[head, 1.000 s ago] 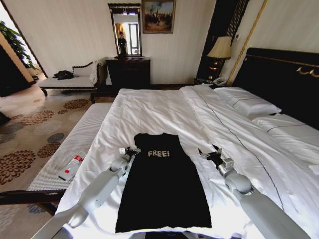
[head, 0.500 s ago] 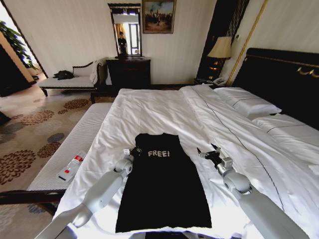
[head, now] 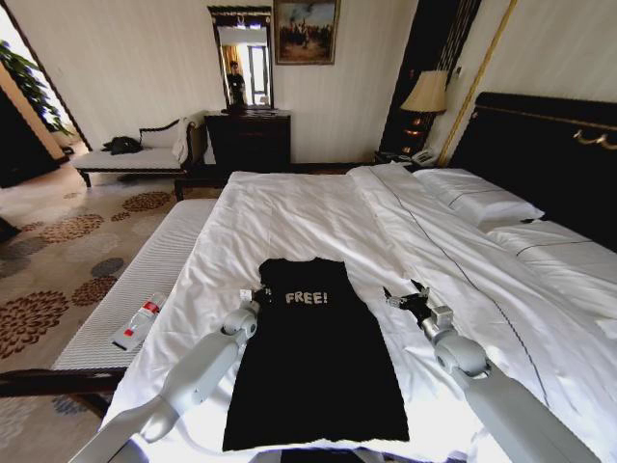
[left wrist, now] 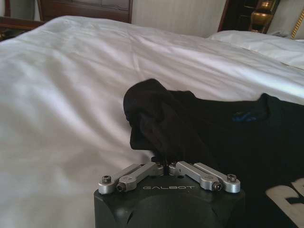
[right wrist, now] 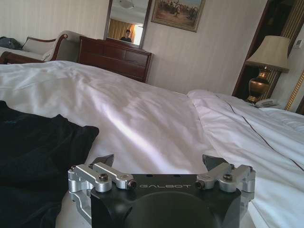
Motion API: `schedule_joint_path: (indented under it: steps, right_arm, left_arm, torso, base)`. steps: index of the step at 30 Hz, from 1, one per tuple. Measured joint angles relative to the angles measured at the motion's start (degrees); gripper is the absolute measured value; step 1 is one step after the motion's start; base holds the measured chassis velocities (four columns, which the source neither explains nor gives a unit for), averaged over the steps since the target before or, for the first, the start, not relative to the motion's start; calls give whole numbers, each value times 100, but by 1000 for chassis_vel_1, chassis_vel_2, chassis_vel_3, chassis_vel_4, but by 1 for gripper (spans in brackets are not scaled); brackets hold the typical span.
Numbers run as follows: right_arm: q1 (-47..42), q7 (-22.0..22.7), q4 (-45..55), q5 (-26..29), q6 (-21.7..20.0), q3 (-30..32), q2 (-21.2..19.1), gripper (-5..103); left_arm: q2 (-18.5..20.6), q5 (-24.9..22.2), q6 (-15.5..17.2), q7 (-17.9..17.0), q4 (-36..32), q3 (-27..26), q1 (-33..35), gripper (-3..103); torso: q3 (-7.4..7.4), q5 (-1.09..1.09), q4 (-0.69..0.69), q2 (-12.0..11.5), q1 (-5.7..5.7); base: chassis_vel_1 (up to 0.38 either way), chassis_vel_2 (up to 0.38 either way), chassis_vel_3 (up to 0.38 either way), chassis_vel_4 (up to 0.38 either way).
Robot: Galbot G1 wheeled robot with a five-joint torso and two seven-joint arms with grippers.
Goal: Fold the clothes on the bed.
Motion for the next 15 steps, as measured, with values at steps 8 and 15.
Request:
schedule_joint_path:
  steps: [8, 15]
  right_arm:
    - [-12, 23, 50, -6, 9, -30, 32, 100]
    - [87, 31, 45, -6, 11, -157, 70, 100]
  left_arm:
    - [390, -184, -1, -79, -436, -288, 165, 0]
    - [710, -410, 51, -126, -718, -561, 278, 0]
  torso:
    - [0, 0, 0, 0, 0]
    - [0, 0, 0, 0, 0]
  base:
    - [0, 0, 0, 0]
    - [0, 0, 0, 0]
